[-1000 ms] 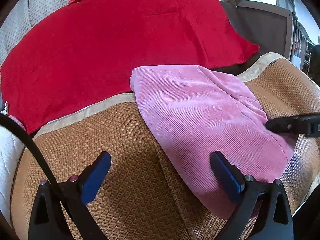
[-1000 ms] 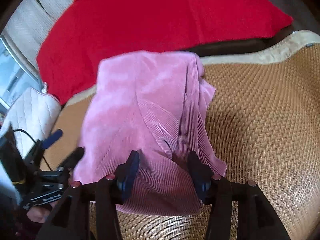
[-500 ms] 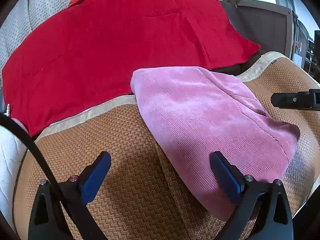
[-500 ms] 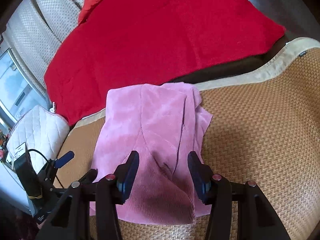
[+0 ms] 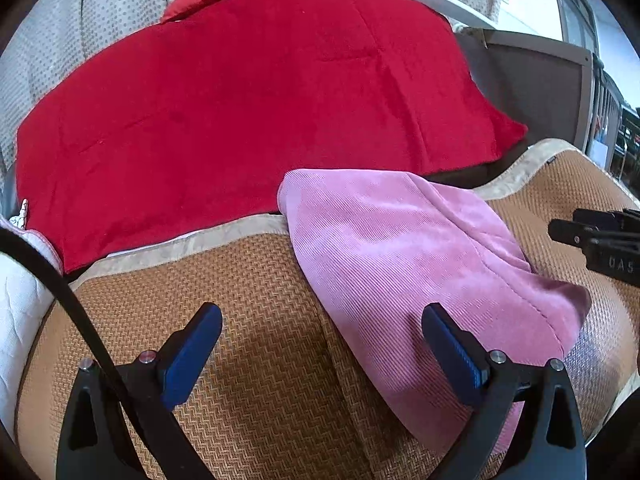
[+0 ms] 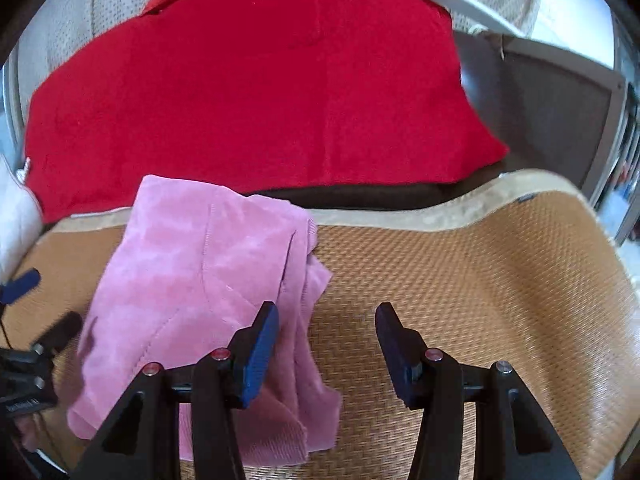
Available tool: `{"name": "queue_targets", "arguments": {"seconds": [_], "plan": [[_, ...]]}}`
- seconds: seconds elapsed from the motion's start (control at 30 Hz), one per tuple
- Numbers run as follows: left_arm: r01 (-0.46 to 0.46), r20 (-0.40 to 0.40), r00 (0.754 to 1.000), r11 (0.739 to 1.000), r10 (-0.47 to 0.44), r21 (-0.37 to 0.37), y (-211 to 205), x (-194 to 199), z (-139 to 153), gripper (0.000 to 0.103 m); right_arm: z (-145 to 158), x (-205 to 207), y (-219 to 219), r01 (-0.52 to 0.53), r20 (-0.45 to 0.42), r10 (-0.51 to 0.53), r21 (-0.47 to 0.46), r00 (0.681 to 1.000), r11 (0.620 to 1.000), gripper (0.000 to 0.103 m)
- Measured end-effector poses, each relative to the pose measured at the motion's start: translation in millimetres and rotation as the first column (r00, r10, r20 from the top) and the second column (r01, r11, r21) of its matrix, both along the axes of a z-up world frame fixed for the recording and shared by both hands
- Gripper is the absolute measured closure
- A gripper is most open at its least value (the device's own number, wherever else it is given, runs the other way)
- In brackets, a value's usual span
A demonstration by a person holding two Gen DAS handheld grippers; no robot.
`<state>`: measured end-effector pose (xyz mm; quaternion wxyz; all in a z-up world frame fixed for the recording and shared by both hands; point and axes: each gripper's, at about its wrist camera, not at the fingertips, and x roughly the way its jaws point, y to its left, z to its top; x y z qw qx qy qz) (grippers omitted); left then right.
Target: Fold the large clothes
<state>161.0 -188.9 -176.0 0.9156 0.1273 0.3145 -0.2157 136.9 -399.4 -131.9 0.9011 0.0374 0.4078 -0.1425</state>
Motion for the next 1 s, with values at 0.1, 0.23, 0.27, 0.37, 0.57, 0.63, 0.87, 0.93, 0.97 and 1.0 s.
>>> {"name": "queue_targets", "arguments": {"seconds": [0.1,0.23,0.27,0.37,0.57,0.63,0.87,0.93,0.97,1.0], "plan": [[-0.007,-0.004,1.0,1.0,0.007,-0.006,0,2,-1,0.003,2,0,2,-0.004,0.003,0.005,-0.037,1.0,0.999,0.048],[-0.008,-0.007,1.0,1.0,0.008,-0.006,-2,2,-2,0.003,5,-1,6,-0.007,0.01,0.008,-0.072,1.0,0.997,0.048],[-0.007,-0.006,1.0,1.0,0.007,-0.005,-2,1,-2,0.003,5,-1,7,-0.009,0.011,0.01,-0.075,1.0,0.997,0.048],[-0.003,-0.004,1.0,1.0,0.003,0.0,-3,1,-2,0.003,5,0,8,-0.007,0.011,0.008,-0.092,1.0,0.996,0.048],[-0.006,-0.006,1.0,1.0,0.006,-0.001,-2,3,-2,0.003,6,0,11,-0.009,0.01,0.01,-0.105,1.0,0.994,0.048],[-0.007,-0.006,1.0,1.0,0.007,-0.001,-1,3,-2,0.003,6,0,12,-0.01,0.009,0.011,-0.107,1.0,0.994,0.048],[0.019,-0.05,0.999,0.999,-0.021,-0.035,4,9,0,0.003,4,1,11,-0.022,0.003,0.023,-0.097,1.0,0.995,0.048],[0.066,-0.123,0.99,0.995,-0.075,-0.079,7,16,0,0.003,3,4,5,-0.047,-0.002,0.047,-0.03,0.999,0.998,0.046],[0.084,-0.161,0.982,0.992,-0.099,-0.096,8,20,-1,0.003,2,6,-2,-0.063,0.003,0.063,0.028,0.998,0.998,0.04],[0.092,-0.188,0.976,0.99,-0.112,-0.11,10,24,-2,0.003,0,8,-9,-0.075,0.006,0.075,0.079,0.997,0.994,0.036]]}}
